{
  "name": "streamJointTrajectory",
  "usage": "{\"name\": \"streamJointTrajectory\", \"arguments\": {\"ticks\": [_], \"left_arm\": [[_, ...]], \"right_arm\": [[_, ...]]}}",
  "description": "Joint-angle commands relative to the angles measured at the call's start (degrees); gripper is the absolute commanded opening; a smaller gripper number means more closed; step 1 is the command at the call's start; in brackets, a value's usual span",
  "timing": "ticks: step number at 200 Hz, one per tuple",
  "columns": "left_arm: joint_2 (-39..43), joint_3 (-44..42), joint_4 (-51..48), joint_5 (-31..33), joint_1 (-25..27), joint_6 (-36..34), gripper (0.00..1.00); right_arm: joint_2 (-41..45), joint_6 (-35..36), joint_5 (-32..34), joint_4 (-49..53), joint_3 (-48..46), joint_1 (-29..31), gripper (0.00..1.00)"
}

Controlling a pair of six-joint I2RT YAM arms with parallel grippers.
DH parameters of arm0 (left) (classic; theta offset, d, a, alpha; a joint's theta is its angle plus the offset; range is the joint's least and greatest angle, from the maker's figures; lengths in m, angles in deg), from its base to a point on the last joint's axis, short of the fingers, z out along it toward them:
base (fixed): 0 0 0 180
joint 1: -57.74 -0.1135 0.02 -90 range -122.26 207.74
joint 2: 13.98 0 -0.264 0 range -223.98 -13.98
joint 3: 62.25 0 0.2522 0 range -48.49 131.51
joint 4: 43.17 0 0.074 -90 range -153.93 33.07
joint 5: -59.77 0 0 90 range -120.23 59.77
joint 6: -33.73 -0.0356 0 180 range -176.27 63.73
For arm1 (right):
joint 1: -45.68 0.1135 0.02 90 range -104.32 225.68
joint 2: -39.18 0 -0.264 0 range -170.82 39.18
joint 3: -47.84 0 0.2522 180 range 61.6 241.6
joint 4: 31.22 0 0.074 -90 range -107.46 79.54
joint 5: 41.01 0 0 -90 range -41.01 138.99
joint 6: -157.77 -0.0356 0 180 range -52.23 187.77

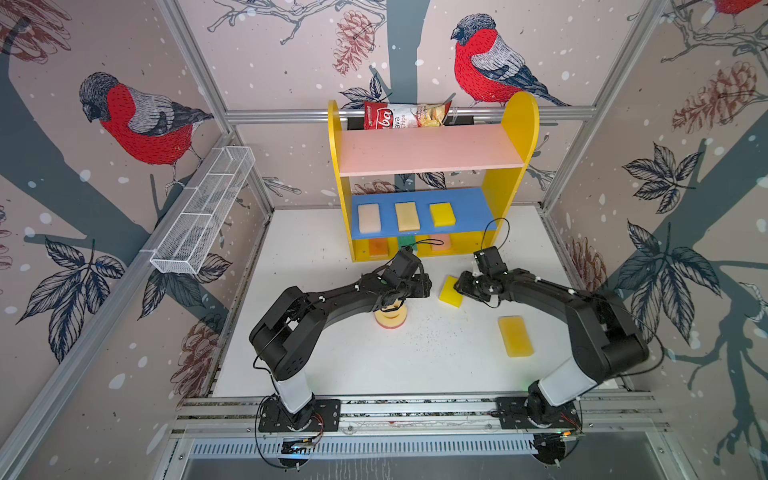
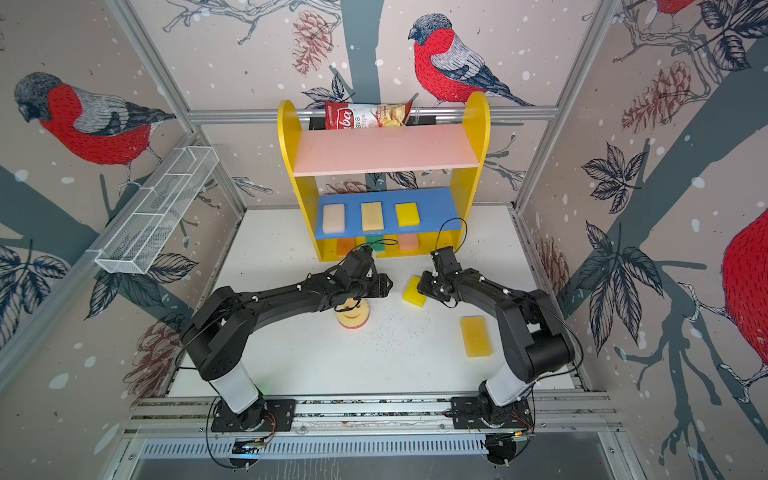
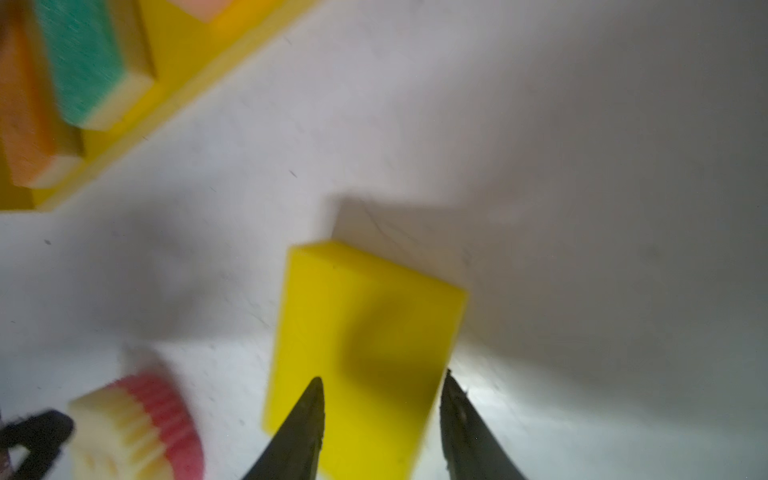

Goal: Place and organize the cleaning sponges onto the shelf

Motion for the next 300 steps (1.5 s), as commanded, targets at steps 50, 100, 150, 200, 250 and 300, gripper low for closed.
{"name": "streamJointTrajectory", "arguments": {"ticks": [50, 100, 150, 200, 250, 300], "left_arm": [[-0.7, -0.72, 1.27, 1.34, -0.04, -0.38, 0.7], [-4.59, 2.65, 2.13, -1.32, -0.07, -0.32, 0.7], [-3.94, 2.63, 1.45, -1.34, -0.05, -0.07, 0.61], [1.65, 1.36, -0.76, 2.12, -1.35, -0.36, 0.6], [12.08, -1.08, -0.73, 7.77, -5.63, -0.48, 0.6], [29.79, -9.79, 3.77, 23.86, -6.71, -3.59, 0.65]], "right_arm": [[-0.71, 3.27, 3.73, -1.13, 2.58, 3.7, 0.59], [5.04, 2.52, 4.57, -1.88, -6.4, 2.59, 0.56], [-1.45, 1.47, 2.83, -4.51, -1.35, 4.88, 0.35], [-1.08, 6.57, 9.37, 2.66, 6.92, 7.72, 0.0], [5.28, 12.1, 15.84, 11.18, 15.14, 12.66, 0.0], [9.63, 20.03, 10.4, 15.08, 25.62, 15.33, 0.0]]}}
